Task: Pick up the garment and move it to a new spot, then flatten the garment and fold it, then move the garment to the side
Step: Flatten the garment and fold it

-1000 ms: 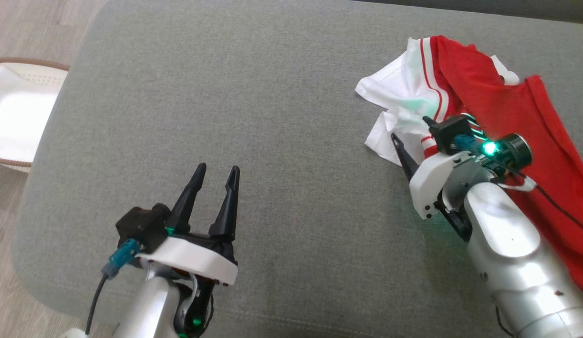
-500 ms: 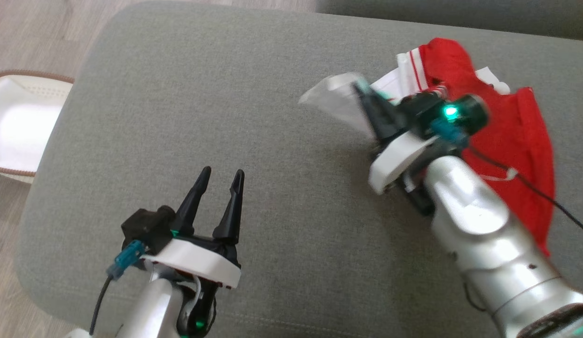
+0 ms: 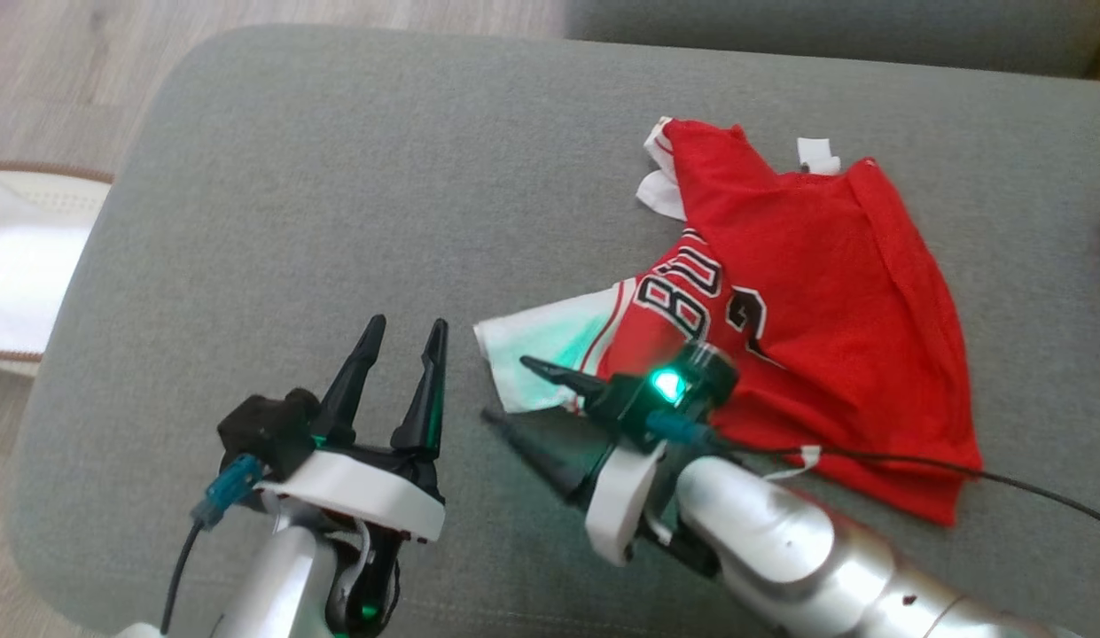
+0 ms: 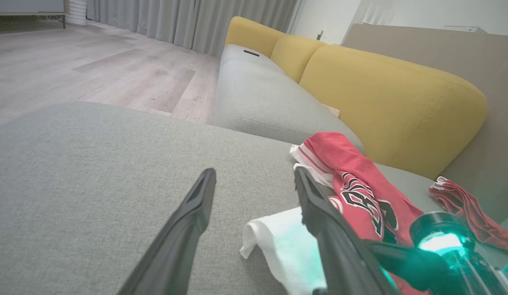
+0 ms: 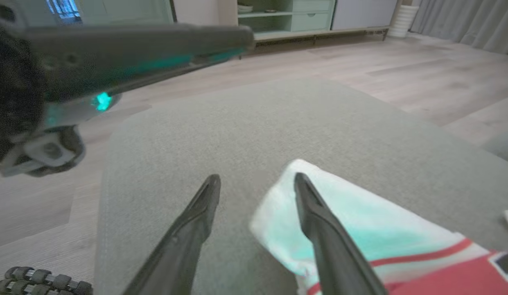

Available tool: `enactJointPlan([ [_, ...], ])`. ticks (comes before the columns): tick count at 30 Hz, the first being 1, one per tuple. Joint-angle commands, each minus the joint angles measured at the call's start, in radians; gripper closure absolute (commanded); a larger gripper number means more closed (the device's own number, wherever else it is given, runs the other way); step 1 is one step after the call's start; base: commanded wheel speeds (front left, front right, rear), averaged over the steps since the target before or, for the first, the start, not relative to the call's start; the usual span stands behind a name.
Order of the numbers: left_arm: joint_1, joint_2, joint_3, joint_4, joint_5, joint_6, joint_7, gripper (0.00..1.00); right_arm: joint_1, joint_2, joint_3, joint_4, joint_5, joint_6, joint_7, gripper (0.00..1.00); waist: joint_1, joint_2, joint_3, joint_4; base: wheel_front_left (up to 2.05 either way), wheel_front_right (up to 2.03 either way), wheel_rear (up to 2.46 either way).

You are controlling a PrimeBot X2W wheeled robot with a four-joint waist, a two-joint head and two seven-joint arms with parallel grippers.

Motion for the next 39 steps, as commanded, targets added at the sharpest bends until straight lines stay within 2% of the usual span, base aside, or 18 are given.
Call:
enactJointPlan([
  [1,-0.016,0.004,0.038,-0.026,0.007,0.005,-0.006,0.00,-0.004,0.023,0.016,-0.028,0.025,-0.001,-0.004,0.00,0.0000,0.0000,-0.011,-0.015,0.00,0.00,0.00],
  [5,-0.014,0.004,0.056,-0.025,0.012,0.005,-0.006,0.00,-0.013,0.023,0.031,-0.021,0.064,-0.001,-0.009,0.00,0.0000,0.0000,-0.028,-0.040,0.00,0.00,0.00],
  [9,-0.007,0.004,0.082,-0.028,0.015,0.004,-0.006,0.00,-0.007,-0.003,-0.033,-0.025,0.105,-0.001,-0.018,0.00,0.0000,0.0000,-0.055,-0.077,0.00,0.00,0.00],
  [14,0.001,0.004,0.117,-0.034,0.020,0.004,-0.006,0.00,0.049,-0.078,-0.195,-0.077,0.114,-0.001,-0.023,0.00,0.0000,0.0000,-0.077,-0.128,0.00,0.00,0.00],
  [17,0.000,0.004,0.136,-0.041,0.027,0.002,-0.006,0.00,0.110,-0.123,-0.324,-0.125,0.065,-0.001,-0.024,0.00,0.0000,0.0000,-0.080,-0.157,0.00,0.00,0.00],
  [20,-0.001,0.004,0.152,-0.046,0.033,-0.001,-0.006,0.00,0.200,-0.137,-0.482,-0.178,0.013,-0.001,-0.024,0.00,0.0000,0.0000,-0.083,-0.178,0.00,0.00,0.00],
  [22,0.000,0.004,0.161,-0.047,0.036,-0.003,-0.006,0.00,0.266,-0.126,-0.602,-0.225,-0.027,-0.001,-0.024,0.00,0.0000,0.0000,-0.083,-0.192,0.00,0.00,0.00],
  [25,0.002,0.004,0.166,-0.049,0.039,-0.006,-0.006,0.00,0.378,-0.074,-0.781,-0.310,-0.093,-0.001,-0.024,0.00,0.0000,0.0000,-0.081,-0.209,0.00,0.00,0.00],
  [28,0.006,0.004,0.170,-0.047,0.038,-0.008,-0.006,0.00,0.486,-0.017,-0.898,-0.382,-0.153,-0.001,-0.024,0.00,0.0000,0.0000,-0.077,-0.227,0.00,0.00,0.00],
  [34,0.006,0.004,0.175,-0.027,0.056,-0.013,-0.006,0.00,0.564,0.019,-0.934,-0.447,-0.205,-0.001,-0.024,0.00,0.0000,0.0000,-0.064,-0.250,0.00,0.00,0.00],
  [39,-0.026,0.009,0.167,0.038,0.135,-0.014,-0.006,0.00,0.554,0.023,-0.944,-0.472,-0.210,-0.001,-0.020,0.00,0.0000,0.0000,-0.048,-0.256,0.00,0.00,0.00],
])
